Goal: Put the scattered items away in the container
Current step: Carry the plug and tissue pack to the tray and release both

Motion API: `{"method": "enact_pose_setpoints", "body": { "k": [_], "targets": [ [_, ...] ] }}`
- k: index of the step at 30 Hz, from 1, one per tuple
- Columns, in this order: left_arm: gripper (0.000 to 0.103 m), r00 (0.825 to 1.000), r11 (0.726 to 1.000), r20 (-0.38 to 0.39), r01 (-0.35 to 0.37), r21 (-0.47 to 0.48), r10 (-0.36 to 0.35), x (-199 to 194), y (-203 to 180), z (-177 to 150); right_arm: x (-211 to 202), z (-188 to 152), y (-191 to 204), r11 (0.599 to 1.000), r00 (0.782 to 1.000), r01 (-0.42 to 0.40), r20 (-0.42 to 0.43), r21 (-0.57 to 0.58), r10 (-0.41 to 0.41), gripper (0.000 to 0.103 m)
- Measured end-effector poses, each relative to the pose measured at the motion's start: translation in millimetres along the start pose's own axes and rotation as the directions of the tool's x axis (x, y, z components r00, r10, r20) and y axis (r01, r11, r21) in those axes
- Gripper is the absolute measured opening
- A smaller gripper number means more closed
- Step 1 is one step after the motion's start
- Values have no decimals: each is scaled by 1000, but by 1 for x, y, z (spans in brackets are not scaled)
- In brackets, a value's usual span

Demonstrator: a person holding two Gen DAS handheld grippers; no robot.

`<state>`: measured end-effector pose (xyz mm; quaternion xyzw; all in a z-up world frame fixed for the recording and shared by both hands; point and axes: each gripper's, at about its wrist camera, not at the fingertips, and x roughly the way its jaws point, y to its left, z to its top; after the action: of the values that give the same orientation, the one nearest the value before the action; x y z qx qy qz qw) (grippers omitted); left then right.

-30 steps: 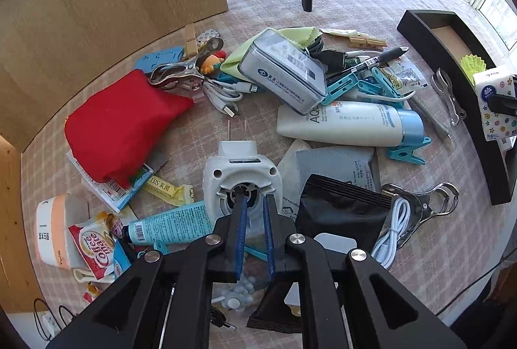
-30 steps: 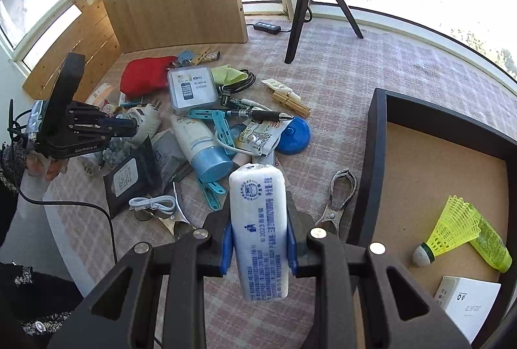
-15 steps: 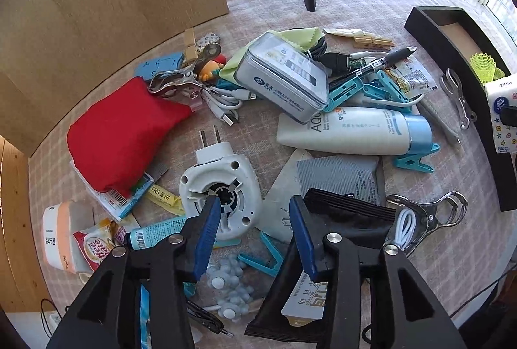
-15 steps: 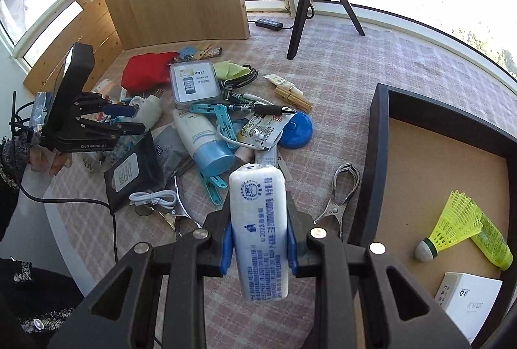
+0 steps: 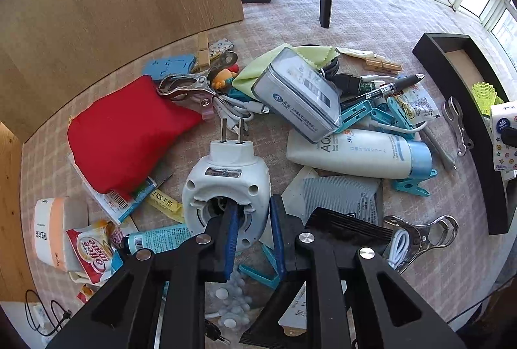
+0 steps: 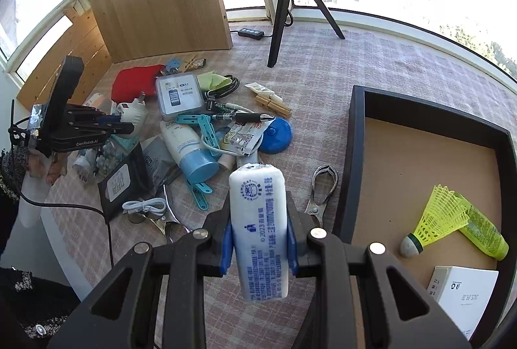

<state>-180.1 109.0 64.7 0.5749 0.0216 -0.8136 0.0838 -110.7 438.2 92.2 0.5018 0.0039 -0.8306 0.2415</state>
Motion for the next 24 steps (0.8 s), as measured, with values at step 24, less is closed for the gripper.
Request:
{"method": "enact_pose_setpoints", "body": {
  "k": [24],
  "targets": [
    [18, 903, 828, 42, 373, 419, -428, -87, -300, 25, -109, -53, -185, 859, 937, 278, 74, 431, -340, 25]
  ]
}}
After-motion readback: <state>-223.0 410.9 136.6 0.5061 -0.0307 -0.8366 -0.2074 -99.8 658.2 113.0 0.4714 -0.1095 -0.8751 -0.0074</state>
